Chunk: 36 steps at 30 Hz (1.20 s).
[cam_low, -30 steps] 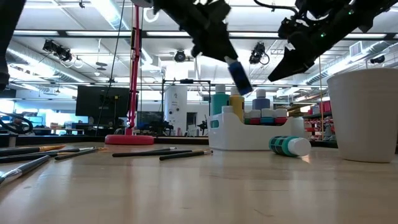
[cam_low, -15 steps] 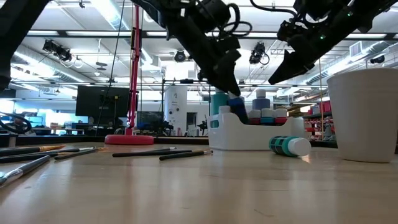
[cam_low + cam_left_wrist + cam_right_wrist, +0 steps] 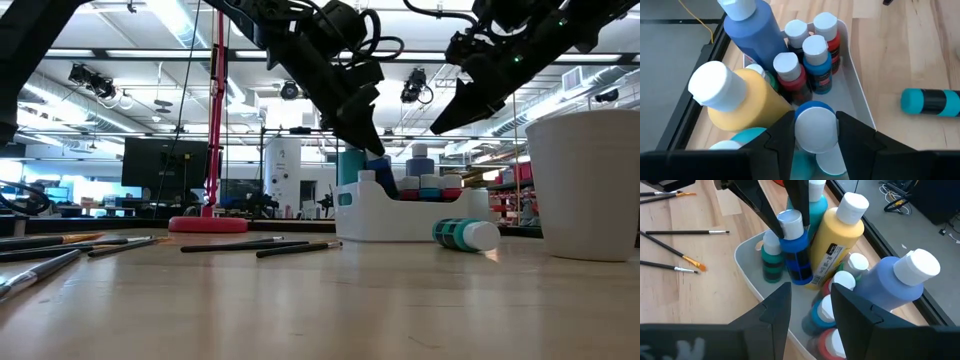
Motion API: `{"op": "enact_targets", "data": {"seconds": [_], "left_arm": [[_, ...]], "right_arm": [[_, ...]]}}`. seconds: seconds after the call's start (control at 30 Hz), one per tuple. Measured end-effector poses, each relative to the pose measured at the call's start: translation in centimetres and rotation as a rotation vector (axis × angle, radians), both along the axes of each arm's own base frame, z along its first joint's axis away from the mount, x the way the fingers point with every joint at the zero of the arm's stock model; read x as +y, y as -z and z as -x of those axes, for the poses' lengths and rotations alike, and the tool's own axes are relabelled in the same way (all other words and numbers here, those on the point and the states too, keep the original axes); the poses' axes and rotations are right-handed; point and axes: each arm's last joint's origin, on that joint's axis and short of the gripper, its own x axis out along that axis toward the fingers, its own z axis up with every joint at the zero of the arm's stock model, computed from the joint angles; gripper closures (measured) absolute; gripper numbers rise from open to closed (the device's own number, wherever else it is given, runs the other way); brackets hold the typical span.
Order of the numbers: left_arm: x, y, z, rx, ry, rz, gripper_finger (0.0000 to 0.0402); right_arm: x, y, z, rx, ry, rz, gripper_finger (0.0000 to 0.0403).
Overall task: Pick & Place Paint Supplies
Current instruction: Put the blue matte acrylic craft paint into the white bin
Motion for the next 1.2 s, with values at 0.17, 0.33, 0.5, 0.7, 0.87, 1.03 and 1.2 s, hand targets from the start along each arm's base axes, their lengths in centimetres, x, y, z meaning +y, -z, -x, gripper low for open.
{"op": "enact_targets", "data": {"seconds": [0.17,0.33,0.5,0.7,0.87,1.03,1.2], "left_arm": [[0.0,0.0,0.0,-0.007,-0.001,0.021,0.0265],[-0.1,0.1,0.0,-0.006,0.006,0.044,0.0261],[-0.1,0.2,0.1,-0.005,-0.029,0.070,0.0262],[0.1,1.0,0.6,0.055,-0.062,0.098,0.0261],[-0.1,1.8,1.0,0.084,-0.106,0.105,0.0261],[0.0,1.7,0.9,0.066,-0.106,0.115,0.0258],[0.0,1.7,0.9,0.071,-0.101,0.095,0.0249]], "right_arm": [[0.0,0.0,0.0,-0.003,0.001,-0.001,0.0259],[0.0,0.0,0.0,-0.005,0.005,-0.007,0.0259],[0.0,0.0,0.0,-0.005,0.005,-0.007,0.0259],[0.0,0.0,0.0,-0.002,0.005,-0.007,0.0259],[0.0,0.0,0.0,-0.005,0.000,-0.015,0.0259],[0.0,0.0,0.0,-0.005,-0.006,-0.019,0.0259],[0.0,0.0,0.0,-0.006,-0.006,-0.019,0.0259]]}}
